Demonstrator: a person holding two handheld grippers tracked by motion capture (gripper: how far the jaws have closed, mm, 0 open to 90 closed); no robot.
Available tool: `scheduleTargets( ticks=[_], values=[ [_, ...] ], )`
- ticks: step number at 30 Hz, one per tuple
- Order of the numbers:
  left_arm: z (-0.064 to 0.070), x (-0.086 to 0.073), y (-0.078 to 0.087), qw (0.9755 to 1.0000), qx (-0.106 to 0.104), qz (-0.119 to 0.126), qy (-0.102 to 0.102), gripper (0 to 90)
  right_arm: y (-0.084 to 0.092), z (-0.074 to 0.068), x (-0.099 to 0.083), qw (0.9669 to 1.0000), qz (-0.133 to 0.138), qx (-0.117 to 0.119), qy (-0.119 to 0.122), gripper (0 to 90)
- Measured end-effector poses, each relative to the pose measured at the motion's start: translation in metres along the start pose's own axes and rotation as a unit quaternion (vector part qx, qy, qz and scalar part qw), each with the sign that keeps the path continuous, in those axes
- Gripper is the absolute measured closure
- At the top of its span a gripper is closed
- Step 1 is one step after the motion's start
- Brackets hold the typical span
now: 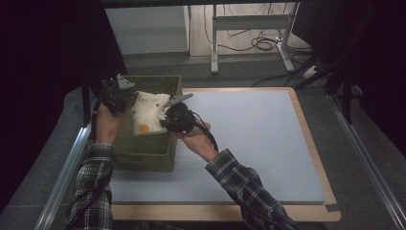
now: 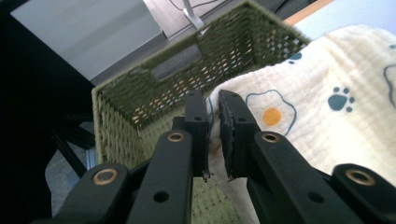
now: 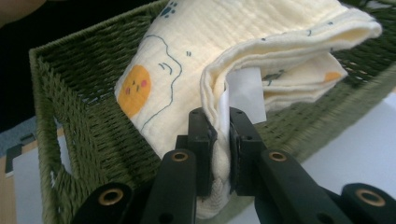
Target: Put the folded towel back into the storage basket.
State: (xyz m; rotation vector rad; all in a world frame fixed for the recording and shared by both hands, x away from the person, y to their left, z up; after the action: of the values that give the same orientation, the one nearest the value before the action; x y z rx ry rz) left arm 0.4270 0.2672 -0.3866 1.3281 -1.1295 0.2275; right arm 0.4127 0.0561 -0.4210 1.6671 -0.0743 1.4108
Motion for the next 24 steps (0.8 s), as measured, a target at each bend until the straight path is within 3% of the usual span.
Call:
scheduleTargets(
  ticks=[8,12,19,24],
  values=[
    [-0.014,-0.022,-0.005,0.9998,0.0,-0.02,0.008,82.2,-0.027,-0.023,0.008,0.999,-0.03,0.002,0.032,81.2],
    [-0.019,-0.03,-0.008,0.9996,-0.002,-0.023,0.015,82.2,-0.037,-0.03,0.011,0.9983,-0.046,0.001,0.037,81.2],
    [-0.024,-0.037,-0.015,0.999,-0.004,-0.043,0.012,82.2,-0.052,-0.044,0.017,0.9955,-0.076,0.0,0.057,81.2],
    [-0.027,-0.042,-0.023,0.9979,-0.016,-0.061,0.014,81.8,-0.06,-0.052,0.021,0.993,-0.097,-0.005,0.067,81.0]
  ],
)
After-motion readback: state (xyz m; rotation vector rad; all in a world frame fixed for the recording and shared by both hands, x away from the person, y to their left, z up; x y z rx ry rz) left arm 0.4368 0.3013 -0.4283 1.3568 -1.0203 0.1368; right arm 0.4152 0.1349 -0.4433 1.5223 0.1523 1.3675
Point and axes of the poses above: each handheld gripper's, and its own axes: y roughly backward along the jaws, x roughly out of its top, z roughly to its right, the point moved 1 cm from there along -y, roughly forward along the jaws, and after that the axes turned 13 degrees about -x, right-handed, at the moved point
